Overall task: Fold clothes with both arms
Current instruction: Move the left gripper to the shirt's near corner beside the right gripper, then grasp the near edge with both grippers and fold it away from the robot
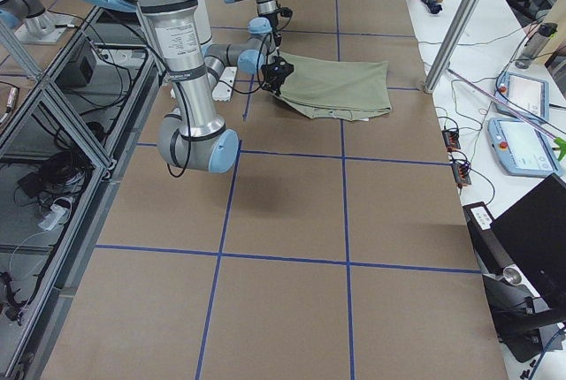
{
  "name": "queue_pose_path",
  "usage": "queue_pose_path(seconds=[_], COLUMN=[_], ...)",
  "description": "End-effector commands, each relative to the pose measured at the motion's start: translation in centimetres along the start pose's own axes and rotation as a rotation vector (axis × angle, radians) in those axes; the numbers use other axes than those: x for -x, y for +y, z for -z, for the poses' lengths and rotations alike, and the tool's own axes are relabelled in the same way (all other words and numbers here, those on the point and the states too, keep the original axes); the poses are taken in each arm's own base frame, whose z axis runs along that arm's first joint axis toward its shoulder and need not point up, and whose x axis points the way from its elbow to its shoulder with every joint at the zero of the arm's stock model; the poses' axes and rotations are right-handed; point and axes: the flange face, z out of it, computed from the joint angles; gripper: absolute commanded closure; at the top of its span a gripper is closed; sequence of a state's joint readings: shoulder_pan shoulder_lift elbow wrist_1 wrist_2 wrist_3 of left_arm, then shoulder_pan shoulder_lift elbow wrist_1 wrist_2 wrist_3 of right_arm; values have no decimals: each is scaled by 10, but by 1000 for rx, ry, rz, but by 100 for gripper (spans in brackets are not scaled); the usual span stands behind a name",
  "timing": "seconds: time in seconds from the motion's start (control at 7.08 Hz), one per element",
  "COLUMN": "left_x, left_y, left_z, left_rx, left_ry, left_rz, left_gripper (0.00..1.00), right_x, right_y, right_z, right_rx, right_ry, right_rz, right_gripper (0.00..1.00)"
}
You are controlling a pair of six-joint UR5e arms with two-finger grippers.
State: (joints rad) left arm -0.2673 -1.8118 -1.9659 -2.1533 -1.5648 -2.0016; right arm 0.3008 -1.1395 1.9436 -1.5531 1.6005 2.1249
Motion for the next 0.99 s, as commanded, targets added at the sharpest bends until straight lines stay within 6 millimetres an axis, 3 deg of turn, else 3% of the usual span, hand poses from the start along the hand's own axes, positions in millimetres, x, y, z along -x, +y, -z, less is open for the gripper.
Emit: queue_pose_path(seconds=[0.0, 0.14, 0.28, 0.42, 0.57, 0.71, 0.85], left_x=[3, 0, -4, -7, -16, -31, -65], left_y=[21, 39, 56, 66, 69, 59, 31], left_z=[49, 65, 81, 96, 110, 129, 134], left_rx=[46, 72, 96, 116, 128, 122, 54], left_ry=[9, -5, -20, -23, -9, 27, 67], left_rz=[43, 69, 107, 115, 123, 114, 71], left_gripper=[100, 100, 100, 100, 100, 100, 100], right_x=[-22, -33, -57, -68, -65, -48, -32], right_y=[31, 40, 45, 46, 43, 23, 3], right_z=[32, 56, 68, 84, 99, 114, 116], right_rx=[68, 110, 135, 160, 174, 167, 133], right_ry=[-28, -49, -41, -48, -73, -116, -143], right_rz=[34, 14, 7, -23, -29, -60, -82], right_gripper=[100, 100, 100, 100, 100, 100, 100])
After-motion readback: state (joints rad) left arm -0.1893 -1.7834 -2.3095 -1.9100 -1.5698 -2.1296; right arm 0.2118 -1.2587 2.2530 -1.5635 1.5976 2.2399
